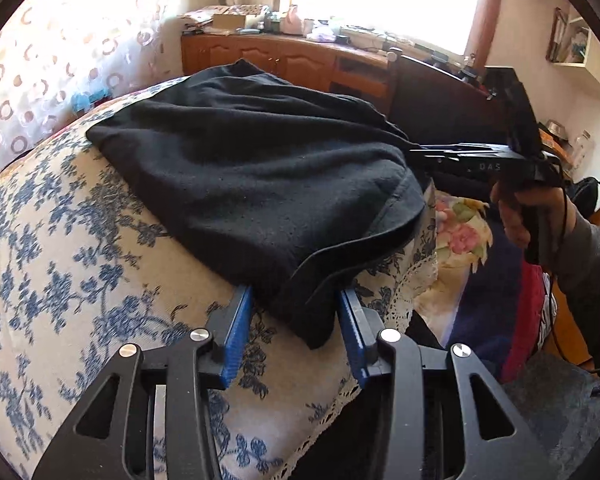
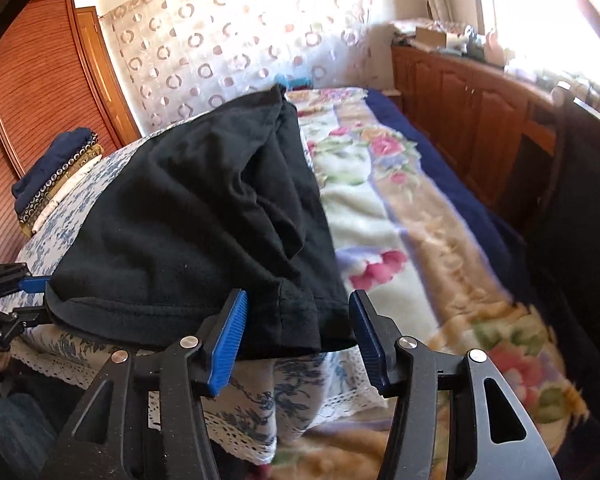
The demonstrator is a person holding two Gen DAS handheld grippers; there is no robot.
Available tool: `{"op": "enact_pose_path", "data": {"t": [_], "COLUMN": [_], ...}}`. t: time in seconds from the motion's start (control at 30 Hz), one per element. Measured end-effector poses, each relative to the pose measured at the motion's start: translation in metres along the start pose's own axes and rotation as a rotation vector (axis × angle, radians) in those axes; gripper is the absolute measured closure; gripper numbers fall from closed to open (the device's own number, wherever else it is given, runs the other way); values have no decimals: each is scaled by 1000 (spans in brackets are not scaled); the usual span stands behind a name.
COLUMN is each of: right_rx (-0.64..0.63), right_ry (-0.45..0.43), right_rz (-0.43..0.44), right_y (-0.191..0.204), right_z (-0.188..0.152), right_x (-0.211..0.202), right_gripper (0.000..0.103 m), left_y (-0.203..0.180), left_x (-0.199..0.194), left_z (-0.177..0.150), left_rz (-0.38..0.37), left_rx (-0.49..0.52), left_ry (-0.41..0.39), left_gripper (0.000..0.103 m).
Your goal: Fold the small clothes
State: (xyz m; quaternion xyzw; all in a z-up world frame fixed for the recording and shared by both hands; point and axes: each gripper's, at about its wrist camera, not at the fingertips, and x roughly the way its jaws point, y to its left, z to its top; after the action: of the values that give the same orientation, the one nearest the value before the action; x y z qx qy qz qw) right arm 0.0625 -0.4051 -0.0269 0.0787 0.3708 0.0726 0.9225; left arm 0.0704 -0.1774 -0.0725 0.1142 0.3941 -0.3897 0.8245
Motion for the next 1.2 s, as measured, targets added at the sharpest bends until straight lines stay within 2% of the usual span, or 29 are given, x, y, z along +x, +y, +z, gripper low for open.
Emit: {"op": "enact_pose_path", "data": {"t": [0.03, 0.17, 0.37, 0.63, 0.73, 0.8, 0.83, 0.87, 0.93, 1.13, 1.2], "right_rx": [13, 47, 55, 38, 16, -3, -20, -36, -61, -99, -95], "right_ry": [3, 14, 19, 27, 31, 29, 26, 22, 4, -81, -115], "right_rz": [9, 33, 47, 47, 52, 54, 37, 16, -3, 24, 40], "right_y": [-2, -14, -15, -11, -6, -2, 1, 3, 5, 12, 12], "right_z": [1, 8, 8, 8, 7, 7, 8, 8, 9, 17, 25], "right_x": [0, 7, 10, 10, 6, 3, 2, 0, -6, -28, -35], "right_gripper": [44, 42, 42, 42, 51, 65, 68, 74, 93, 97, 97], "left_y": [2, 5, -7, -6, -7, -6, -5, -6, -8, 1, 7], "left_x": [2, -2, -32, -21, -20, -18, -20, -23, -34, -72, -78], "left_z": [0, 0, -3, -12, -14, -15, -14, -13, -8, 19, 30], "left_rz": [-5, -30, -28, -12, -8, -9, -13, -13, -13, -7, 0], "left_rx": [-7, -47, -52, -77, -75, -81, -83, -80, -70, -92, -92], "left_ry": [-1, -19, -43, 10, 21, 25, 16, 0, -46, -183, -205], "left_gripper": [64, 90, 92, 92, 92, 92, 92, 92, 93, 94, 94]}}
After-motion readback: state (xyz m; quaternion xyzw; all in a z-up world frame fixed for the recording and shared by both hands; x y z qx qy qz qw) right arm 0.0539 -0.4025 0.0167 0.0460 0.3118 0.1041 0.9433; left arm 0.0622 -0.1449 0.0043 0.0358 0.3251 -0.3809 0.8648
